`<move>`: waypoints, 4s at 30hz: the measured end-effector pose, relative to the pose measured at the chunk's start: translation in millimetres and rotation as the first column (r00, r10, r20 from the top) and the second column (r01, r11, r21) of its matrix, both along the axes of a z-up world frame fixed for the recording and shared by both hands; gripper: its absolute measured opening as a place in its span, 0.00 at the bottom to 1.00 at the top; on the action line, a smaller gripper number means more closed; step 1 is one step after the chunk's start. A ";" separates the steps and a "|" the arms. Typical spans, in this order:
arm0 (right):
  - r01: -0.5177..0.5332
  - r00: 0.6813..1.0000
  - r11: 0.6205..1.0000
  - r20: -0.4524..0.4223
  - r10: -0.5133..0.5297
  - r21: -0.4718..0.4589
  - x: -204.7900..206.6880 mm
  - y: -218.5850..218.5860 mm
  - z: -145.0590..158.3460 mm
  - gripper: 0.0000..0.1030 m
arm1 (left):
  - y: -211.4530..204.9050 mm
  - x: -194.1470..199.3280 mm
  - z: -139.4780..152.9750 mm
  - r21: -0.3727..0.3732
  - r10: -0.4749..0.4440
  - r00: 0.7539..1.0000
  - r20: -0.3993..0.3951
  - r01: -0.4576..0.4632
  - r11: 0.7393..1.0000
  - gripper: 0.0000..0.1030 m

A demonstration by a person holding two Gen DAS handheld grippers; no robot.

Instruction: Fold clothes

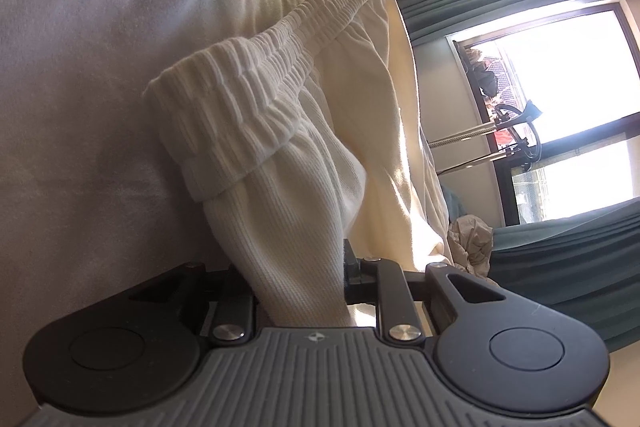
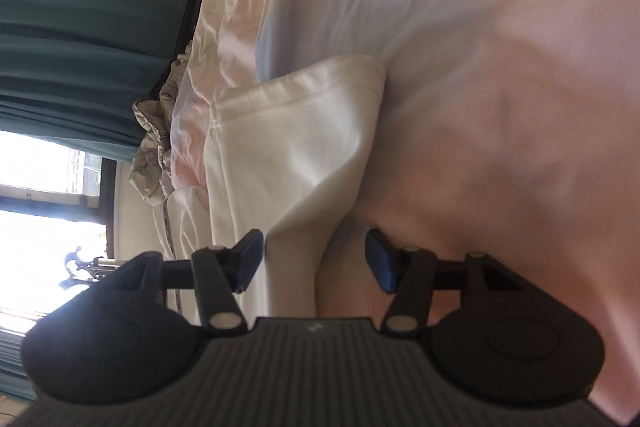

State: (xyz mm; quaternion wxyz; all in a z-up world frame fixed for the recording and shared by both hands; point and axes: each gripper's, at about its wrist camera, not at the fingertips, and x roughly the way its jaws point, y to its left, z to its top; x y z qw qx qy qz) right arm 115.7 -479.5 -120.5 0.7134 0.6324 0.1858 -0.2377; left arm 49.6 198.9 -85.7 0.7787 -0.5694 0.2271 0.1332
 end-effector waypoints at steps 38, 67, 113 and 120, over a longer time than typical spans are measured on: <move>0.094 0.994 0.965 -0.036 -0.106 -0.244 -25.1 -89.9 -28.9 0.10 | 84.7 -65.3 25.4 0.067 -0.119 0.991 -0.062 0.123 0.990 0.17; -0.399 0.842 0.645 0.019 0.539 -0.652 7.6 58.9 100.0 0.59 | -173.6 2.5 85.9 0.739 -0.398 0.905 -0.151 0.371 0.562 0.90; -0.223 0.926 0.577 0.013 0.376 -0.786 293.4 6.4 160.5 0.05 | -183.9 103.0 5.9 0.702 -0.332 0.898 -0.289 0.435 0.564 0.95; -0.253 0.937 0.555 -0.058 0.343 -0.792 246.0 -31.9 160.5 0.06 | -190.3 94.7 8.3 0.707 -0.353 0.889 -0.292 0.449 0.546 0.95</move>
